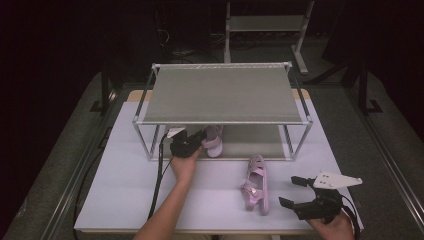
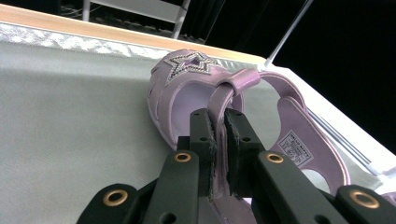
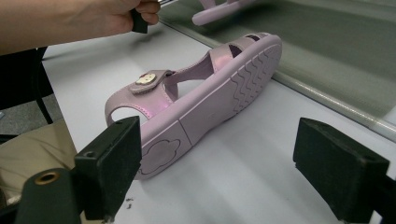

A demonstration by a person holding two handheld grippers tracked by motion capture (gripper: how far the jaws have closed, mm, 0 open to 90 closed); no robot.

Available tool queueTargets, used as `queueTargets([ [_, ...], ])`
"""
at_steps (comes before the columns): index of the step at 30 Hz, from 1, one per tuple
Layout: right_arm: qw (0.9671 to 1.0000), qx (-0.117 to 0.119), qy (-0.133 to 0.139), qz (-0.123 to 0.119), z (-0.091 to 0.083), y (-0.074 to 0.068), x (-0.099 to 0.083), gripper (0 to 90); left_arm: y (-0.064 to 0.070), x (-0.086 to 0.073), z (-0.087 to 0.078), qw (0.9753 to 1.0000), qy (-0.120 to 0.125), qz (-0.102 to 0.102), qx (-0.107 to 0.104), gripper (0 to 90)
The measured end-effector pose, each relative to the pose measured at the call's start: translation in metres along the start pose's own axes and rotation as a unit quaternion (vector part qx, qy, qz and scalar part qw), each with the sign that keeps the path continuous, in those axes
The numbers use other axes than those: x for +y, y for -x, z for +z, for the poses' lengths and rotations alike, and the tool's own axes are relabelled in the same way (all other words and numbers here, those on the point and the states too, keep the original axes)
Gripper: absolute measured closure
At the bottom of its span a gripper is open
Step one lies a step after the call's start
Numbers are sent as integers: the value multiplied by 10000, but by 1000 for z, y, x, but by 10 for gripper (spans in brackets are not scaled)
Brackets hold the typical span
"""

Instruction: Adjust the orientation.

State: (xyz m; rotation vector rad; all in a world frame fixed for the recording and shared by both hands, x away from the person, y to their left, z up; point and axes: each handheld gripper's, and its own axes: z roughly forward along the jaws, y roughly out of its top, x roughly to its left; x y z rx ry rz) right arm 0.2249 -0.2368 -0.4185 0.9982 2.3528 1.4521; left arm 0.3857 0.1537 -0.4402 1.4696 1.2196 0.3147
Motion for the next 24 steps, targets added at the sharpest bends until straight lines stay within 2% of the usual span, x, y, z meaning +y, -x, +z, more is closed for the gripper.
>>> queueTargets([
  [3, 10000, -1, 5, 11, 0, 1, 0, 151, -4, 2, 0, 9994, -188, 274, 30, 829],
  [8, 10000, -1, 12, 9, -1, 1, -1, 151, -7, 4, 2, 9981, -363, 488, 113, 829],
  [17, 10000, 14, 0, 15, -1, 0, -1, 151, -10, 1, 8, 9973, -440, 565, 151, 828],
  [24, 10000, 10, 3, 22, -1, 0, -2, 151, -9, -1, 11, 9980, -417, 475, 55, 818],
])
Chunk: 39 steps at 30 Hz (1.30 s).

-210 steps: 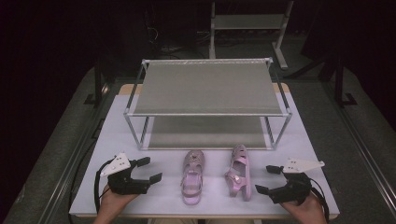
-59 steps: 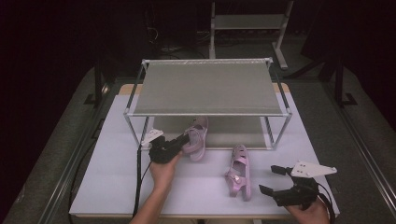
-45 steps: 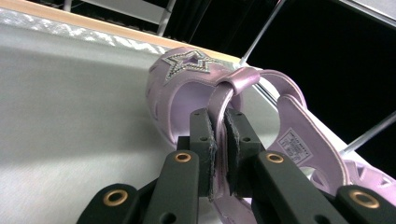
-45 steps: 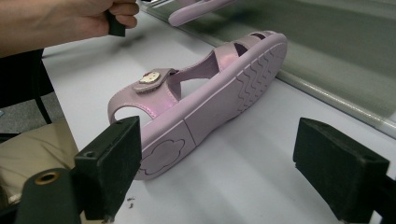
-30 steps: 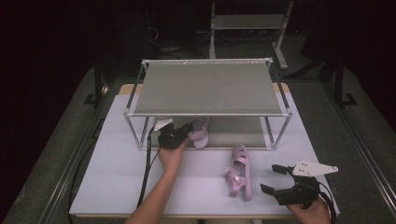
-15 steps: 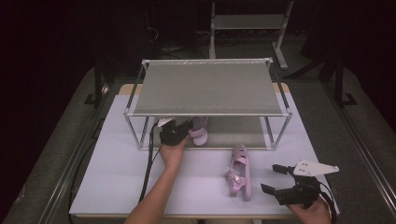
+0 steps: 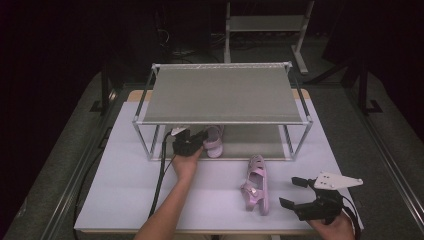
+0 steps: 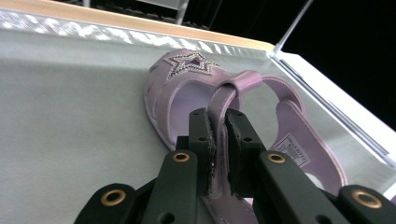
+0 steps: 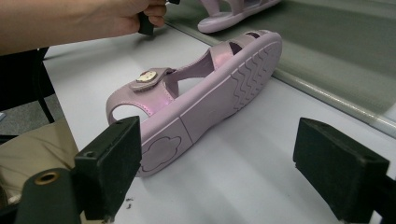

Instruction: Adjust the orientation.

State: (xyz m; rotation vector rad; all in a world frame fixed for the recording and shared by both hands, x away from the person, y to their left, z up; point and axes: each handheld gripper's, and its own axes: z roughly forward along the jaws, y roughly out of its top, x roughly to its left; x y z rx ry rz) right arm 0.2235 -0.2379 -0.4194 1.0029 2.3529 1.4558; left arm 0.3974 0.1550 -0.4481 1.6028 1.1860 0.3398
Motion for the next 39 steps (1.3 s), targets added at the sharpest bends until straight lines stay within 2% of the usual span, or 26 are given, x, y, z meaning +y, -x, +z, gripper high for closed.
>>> queueTargets([
  [1, 10000, 2, -4, 0, 0, 0, 0, 151, 0, 0, 0, 10000, -19, 30, 8, 816],
  [3, 10000, 0, -9, 1, 0, -1, 0, 151, -1, 0, 0, 9999, -8, -58, -90, 804],
  [5, 10000, -5, -14, -7, 0, -1, 0, 151, -1, 1, -1, 10000, -31, 5, -69, 793],
  [9, 10000, -5, -15, 4, 0, 0, -1, 151, 0, 2, -4, 9998, 15, 2, -200, 730],
  [11, 10000, -8, -18, 2, -1, 0, -1, 151, 1, 3, -6, 9996, 38, -80, -270, 708],
  [14, 10000, -5, -17, 6, -1, -1, 0, 151, 2, 4, -10, 9995, 21, -99, -304, 679],
  [15, 10000, -5, -17, 6, -1, -1, 0, 151, 3, 4, -11, 9994, 22, -155, -320, 679],
  [16, 10000, -3, -15, 7, -1, -1, 0, 151, 1, 5, -12, 9995, 64, 13, -303, 678],
  [20, 10000, -2, -16, -2, 0, -1, 0, 151, 5, 3, -14, 9986, 208, -55, -477, 667],
  [21, 10000, 3, -19, 0, 0, -1, 0, 151, 6, 2, -15, 9986, 213, -125, -463, 667],
  [23, 10000, 2, -21, -9, 0, -2, 0, 151, 7, 1, -18, 9981, 184, -114, -584, 661],
  [32, 10000, 33, -9, 7, 1, -1, 0, 151, 11, -5, -33, 9975, 226, 0, -667, 644],
  [34, 10000, 40, -37, 5, 2, -2, 1, 152, 13, -6, -36, 9971, 223, -109, -722, 641],
  [39, 10000, 40, -24, -19, 3, -3, 2, 156, 14, -9, -44, 9967, 181, -16, -790, 635],
])
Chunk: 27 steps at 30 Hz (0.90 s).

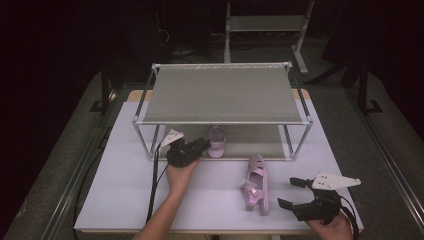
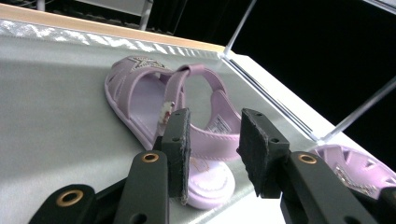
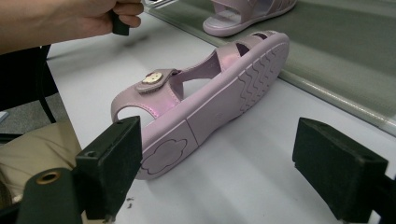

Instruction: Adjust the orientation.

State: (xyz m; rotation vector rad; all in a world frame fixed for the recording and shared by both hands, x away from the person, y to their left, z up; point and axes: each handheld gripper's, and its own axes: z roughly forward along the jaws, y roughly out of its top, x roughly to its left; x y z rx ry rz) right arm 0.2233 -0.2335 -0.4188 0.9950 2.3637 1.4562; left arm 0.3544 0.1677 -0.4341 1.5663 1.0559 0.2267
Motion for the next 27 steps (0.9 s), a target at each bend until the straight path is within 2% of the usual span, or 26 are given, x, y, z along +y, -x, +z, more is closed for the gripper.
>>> queueTargets([
  [9, 10000, 0, 15, 57, 1, 1, 0, 160, 7, -5, -16, 9997, -71, 28, -228, 610],
  [12, 10000, 48, 33, 36, 1, 0, 0, 207, 11, -5, -21, 9994, -71, 38, -335, 601],
  [22, 10000, 50, 26, 37, 1, -1, 0, 236, 15, -8, -40, 9984, -184, 95, -517, 538],
  [27, 9999, 99, 43, 12, 0, -3, 0, 314, 15, -11, -50, 9979, -258, 120, -578, 481],
])
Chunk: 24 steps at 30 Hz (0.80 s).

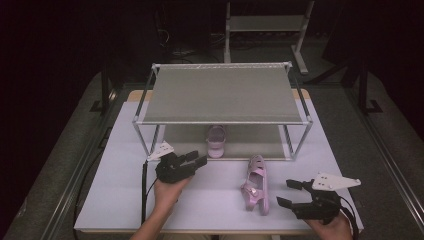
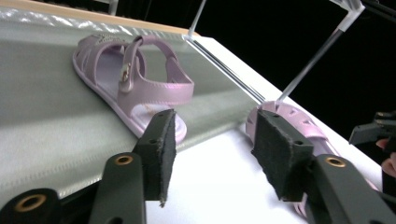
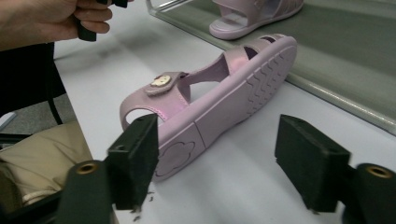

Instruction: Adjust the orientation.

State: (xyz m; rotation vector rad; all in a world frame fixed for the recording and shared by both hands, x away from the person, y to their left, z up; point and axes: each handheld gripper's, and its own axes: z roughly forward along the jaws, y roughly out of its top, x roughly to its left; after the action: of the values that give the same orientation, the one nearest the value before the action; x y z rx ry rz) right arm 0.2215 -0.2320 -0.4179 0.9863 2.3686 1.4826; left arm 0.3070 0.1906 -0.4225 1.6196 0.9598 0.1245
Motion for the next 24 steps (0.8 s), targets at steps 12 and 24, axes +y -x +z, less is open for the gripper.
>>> queueTargets([
  [12, 9998, 167, 48, -23, 1, -3, 4, 484, 0, -8, -21, 9998, -27, 66, -167, 417],
  [24, 9996, 205, -196, -23, 9, -8, 15, 698, 6, -9, -41, 9993, 9, 224, -310, 392],
])
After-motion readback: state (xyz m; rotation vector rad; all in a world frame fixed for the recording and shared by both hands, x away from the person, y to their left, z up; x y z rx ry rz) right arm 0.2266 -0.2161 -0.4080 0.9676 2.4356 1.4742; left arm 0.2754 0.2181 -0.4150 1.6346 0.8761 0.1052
